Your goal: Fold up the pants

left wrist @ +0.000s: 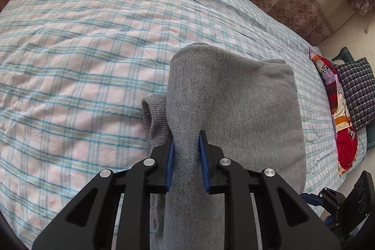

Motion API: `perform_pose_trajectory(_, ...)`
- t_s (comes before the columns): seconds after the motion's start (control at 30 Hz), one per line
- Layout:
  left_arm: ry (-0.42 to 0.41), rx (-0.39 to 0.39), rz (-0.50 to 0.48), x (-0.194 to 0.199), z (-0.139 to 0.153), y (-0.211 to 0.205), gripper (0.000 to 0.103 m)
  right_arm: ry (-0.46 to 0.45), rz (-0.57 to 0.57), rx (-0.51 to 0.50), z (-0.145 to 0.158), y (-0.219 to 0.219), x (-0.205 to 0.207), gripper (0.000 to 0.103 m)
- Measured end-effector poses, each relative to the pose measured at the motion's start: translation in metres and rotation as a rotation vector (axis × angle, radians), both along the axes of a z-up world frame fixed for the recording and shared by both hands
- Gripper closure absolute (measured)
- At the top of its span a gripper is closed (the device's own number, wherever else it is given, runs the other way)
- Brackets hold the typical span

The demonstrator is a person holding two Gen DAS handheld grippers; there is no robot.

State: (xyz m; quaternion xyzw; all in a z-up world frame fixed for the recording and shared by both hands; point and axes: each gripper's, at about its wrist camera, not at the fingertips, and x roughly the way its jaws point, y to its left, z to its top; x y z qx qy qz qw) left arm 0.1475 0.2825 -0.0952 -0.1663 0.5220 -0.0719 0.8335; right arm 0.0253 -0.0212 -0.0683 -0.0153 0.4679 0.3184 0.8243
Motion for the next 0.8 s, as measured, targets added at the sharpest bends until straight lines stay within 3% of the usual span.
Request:
perform_pose_trajectory(0.1, -0.010, 0.054, -0.001, -0.001, 0.000, -0.006, 0.074, 0.036, -0.016, -0.012, -0.017, -0.002, 0.001, 0.060)
perform_pose_trajectory(0.13, -0.014, 0.078, 0.003, -0.002, 0.002, -0.006, 0.065, 0.040, -0.017, -0.006, -0.018, -0.002, -0.001, 0.060)
perform_pose_trajectory(0.17, -0.015, 0.108, 0.017, -0.003, 0.005, -0.006, 0.049, 0.035, -0.010, -0.012, -0.017, -0.003, -0.001, 0.060)
perform_pose_trajectory(0.23, -0.021, 0.161, 0.050, -0.005, 0.013, -0.003, 0.039, 0.026, 0.009, -0.028, -0.011, -0.002, -0.003, 0.060)
perform_pose_trajectory(0.43, -0.115, 0.186, 0.062, -0.010, 0.051, -0.014, 0.039, -0.040, -0.039, 0.060, 0.030, -0.018, 0.033, 0.060)
perform_pose_trajectory(0.53, -0.155, 0.151, 0.034, -0.006, 0.064, -0.032, 0.039, -0.088, -0.101, 0.070, 0.041, -0.022, 0.067, 0.060)
perform_pose_trajectory(0.63, -0.173, 0.140, 0.013, 0.009, 0.063, -0.048, 0.039, -0.125, -0.143, 0.056, 0.042, -0.013, 0.107, 0.060)
perform_pose_trajectory(0.8, -0.141, 0.075, 0.060, 0.034, 0.038, -0.047, 0.039, -0.120, -0.177, 0.054, 0.031, 0.011, 0.166, 0.060)
